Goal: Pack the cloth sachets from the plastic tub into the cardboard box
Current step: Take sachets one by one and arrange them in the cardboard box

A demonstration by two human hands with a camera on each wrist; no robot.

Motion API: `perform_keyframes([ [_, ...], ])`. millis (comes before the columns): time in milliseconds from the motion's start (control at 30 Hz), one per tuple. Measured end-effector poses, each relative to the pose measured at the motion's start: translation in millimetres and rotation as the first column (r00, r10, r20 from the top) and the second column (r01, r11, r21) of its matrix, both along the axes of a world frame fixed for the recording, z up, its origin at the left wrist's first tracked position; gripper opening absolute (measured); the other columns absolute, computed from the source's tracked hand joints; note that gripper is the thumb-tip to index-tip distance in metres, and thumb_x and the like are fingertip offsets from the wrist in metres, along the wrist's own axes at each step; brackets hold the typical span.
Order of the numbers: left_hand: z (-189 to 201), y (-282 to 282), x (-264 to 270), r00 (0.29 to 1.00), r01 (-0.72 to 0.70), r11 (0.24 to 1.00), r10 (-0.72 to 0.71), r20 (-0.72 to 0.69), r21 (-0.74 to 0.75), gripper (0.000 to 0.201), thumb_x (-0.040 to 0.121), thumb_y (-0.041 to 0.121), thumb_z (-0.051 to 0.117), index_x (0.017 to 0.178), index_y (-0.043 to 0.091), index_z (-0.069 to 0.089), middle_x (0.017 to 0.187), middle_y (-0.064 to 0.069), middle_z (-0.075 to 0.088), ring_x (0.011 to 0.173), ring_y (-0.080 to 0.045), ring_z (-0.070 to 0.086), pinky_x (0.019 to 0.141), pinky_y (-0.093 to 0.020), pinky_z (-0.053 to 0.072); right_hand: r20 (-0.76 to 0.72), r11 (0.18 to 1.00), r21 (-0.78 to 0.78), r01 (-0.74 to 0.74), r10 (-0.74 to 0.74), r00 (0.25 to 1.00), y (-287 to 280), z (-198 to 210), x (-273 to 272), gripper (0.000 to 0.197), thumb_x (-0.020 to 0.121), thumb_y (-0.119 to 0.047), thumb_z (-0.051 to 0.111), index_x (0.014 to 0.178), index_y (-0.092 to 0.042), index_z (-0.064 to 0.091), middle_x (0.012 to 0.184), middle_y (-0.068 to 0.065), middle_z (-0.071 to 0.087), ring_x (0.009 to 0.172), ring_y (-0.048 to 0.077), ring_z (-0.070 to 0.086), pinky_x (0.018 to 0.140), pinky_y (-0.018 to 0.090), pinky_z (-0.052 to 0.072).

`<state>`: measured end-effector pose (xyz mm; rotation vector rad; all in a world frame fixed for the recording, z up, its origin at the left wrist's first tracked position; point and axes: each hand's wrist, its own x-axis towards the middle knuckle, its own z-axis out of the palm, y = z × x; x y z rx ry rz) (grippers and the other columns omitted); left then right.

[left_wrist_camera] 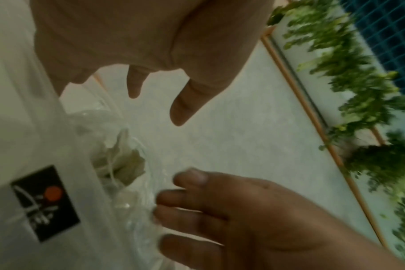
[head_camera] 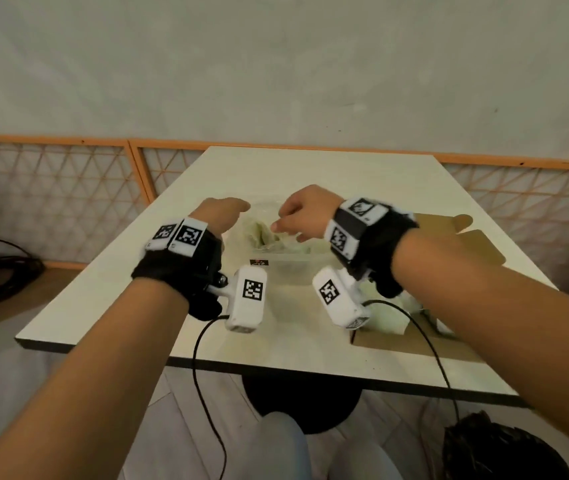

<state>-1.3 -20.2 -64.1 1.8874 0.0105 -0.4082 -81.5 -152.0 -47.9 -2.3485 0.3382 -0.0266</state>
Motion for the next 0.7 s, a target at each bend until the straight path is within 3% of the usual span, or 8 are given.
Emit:
perform_keyframes([
  [100, 3, -5, 8, 0.985, 0.059, 0.997, -0.066, -0.159, -0.048, 0.053, 0.084, 0.028, 0.069, 0.130, 0.011, 0.048, 0.137, -0.014, 0.044, 0.120, -0.039, 0.049, 0.098, -0.044, 0.046, -0.071, 0.987, -0.160, -0.002, -0.009, 0.997, 8, -14, 18, 0.049, 0.077, -0.043, 0.069, 0.111, -0.007, 0.062, 0.098, 0.009, 0.070, 0.088, 0.027, 0.068, 0.085, 0.041, 0.054],
  [167, -2, -7, 14, 0.971, 0.084, 0.994, -0.099, -0.220, -0.075, 0.045, 0.077, 0.027, 0.075, 0.113, 0.007, 0.055, 0.111, -0.012, 0.058, 0.089, -0.027, 0.061, 0.080, -0.033, 0.051, -0.118, 0.985, -0.172, -0.017, -0.004, 0.993, 8, -22, 23, 0.046, 0.076, -0.045, 0.070, 0.099, -0.006, 0.064, 0.096, 0.015, 0.070, 0.091, 0.032, 0.067, 0.085, 0.044, 0.054],
  [233, -11, -8, 18, 0.966, 0.122, 0.990, -0.134, -0.221, -0.067, 0.039, 0.075, 0.028, 0.075, 0.103, 0.006, 0.060, 0.090, -0.008, 0.058, 0.070, -0.020, 0.053, 0.065, -0.027, 0.041, -0.110, 0.985, -0.171, -0.025, 0.007, 0.994, 6, -27, 24, 0.034, 0.076, -0.042, 0.071, 0.085, -0.011, 0.059, 0.099, 0.015, 0.068, 0.092, 0.032, 0.066, 0.083, 0.043, 0.054],
  [333, -24, -13, 20, 0.968, 0.102, 0.992, -0.117, -0.223, -0.078, 0.017, 0.084, 0.029, 0.067, 0.089, 0.014, 0.062, 0.094, -0.003, 0.064, 0.087, -0.020, 0.060, 0.082, -0.032, 0.046, -0.067, 0.977, -0.211, -0.021, 0.007, 0.998, 3, -31, 21, 0.042, 0.080, -0.038, 0.068, 0.113, -0.014, 0.056, 0.111, 0.009, 0.061, 0.098, 0.026, 0.061, 0.078, 0.030, 0.048],
  [400, -28, -13, 18, 0.960, 0.098, 0.988, -0.126, -0.252, -0.122, 0.015, 0.087, 0.031, 0.062, 0.091, 0.017, 0.060, 0.108, -0.005, 0.063, 0.105, -0.025, 0.057, 0.097, -0.044, 0.043, -0.074, 0.943, -0.332, -0.026, 0.002, 0.997, 1, -30, 19, 0.047, 0.086, -0.033, 0.061, 0.127, -0.012, 0.050, 0.118, 0.004, 0.057, 0.105, 0.023, 0.056, 0.078, 0.025, 0.041],
  [533, -32, -11, 17, 0.911, 0.092, 0.928, -0.224, -0.345, -0.361, 0.022, 0.093, 0.026, 0.052, 0.107, 0.009, 0.056, 0.119, -0.014, 0.062, 0.101, -0.033, 0.060, 0.078, -0.047, 0.053, -0.025, 0.921, -0.389, 0.033, -0.046, 0.999, -8, -28, 14, 0.032, 0.091, -0.019, 0.049, 0.123, -0.014, 0.055, 0.123, 0.007, 0.059, 0.109, 0.024, 0.057, 0.085, 0.025, 0.040],
  [633, -37, -9, 19, 0.915, 0.090, 0.897, -0.246, -0.320, -0.434, 0.024, 0.095, 0.025, 0.048, 0.111, 0.009, 0.055, 0.124, -0.015, 0.060, 0.096, -0.032, 0.062, 0.063, -0.043, 0.057, 0.029, 0.985, -0.162, 0.066, -0.062, 0.998, -13, -30, 9, 0.031, 0.093, -0.017, 0.042, 0.119, -0.014, 0.058, 0.110, 0.007, 0.061, 0.086, 0.024, 0.063, 0.074, 0.030, 0.050],
  [700, -38, -9, 20, 0.914, 0.101, 0.874, -0.270, -0.302, -0.475, 0.036, 0.098, 0.028, 0.046, 0.125, 0.006, 0.054, 0.127, -0.015, 0.059, 0.098, -0.031, 0.063, 0.062, -0.041, 0.057, 0.018, 0.998, -0.005, 0.063, -0.063, 0.998, -10, -30, 8, 0.033, 0.092, -0.032, 0.045, 0.118, -0.015, 0.057, 0.106, 0.003, 0.059, 0.088, 0.023, 0.064, 0.079, 0.035, 0.054],
])
